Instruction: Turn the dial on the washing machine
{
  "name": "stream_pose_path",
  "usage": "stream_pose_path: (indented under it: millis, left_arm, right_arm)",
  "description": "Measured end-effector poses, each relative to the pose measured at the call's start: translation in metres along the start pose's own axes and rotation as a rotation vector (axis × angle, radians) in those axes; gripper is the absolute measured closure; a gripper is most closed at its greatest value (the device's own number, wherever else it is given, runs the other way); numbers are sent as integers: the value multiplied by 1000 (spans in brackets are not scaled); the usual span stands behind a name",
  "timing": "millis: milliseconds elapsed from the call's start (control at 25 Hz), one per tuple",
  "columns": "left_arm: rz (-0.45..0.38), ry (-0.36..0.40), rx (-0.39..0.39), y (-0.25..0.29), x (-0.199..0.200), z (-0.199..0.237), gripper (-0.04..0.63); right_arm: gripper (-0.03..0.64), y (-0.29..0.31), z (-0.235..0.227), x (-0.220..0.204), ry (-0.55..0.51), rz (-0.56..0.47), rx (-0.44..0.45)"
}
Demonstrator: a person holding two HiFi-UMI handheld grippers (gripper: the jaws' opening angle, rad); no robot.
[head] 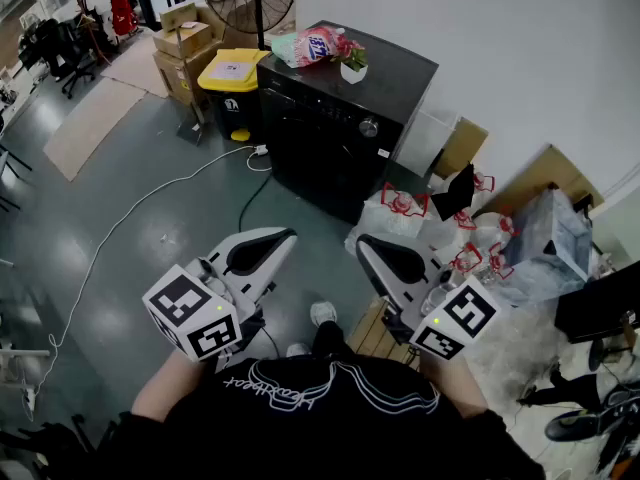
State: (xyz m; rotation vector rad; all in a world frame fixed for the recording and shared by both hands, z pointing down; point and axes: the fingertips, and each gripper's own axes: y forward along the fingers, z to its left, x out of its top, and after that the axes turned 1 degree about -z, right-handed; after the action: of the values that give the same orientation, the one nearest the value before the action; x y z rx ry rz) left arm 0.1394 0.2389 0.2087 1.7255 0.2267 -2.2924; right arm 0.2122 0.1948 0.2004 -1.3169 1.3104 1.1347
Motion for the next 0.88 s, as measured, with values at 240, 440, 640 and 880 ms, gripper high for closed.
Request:
stream_pose_path:
  millis: [240, 440, 640, 880]
  left_arm:
    - [6, -3, 2, -5, -5, -5, 592]
    - [9, -9, 13, -8, -7, -2, 591]
    - [17, -17, 21, -10, -11, 0, 592]
    - [28, -23, 32, -3, -16, 6, 592]
  right_arm:
    - [614, -9, -1, -3, 4, 1, -39]
    - [612, -11, -5, -2, -12, -18, -81]
    - [556, -12, -10, -5, -18, -11, -111]
    - [435, -10, -25, -8, -7, -7, -140]
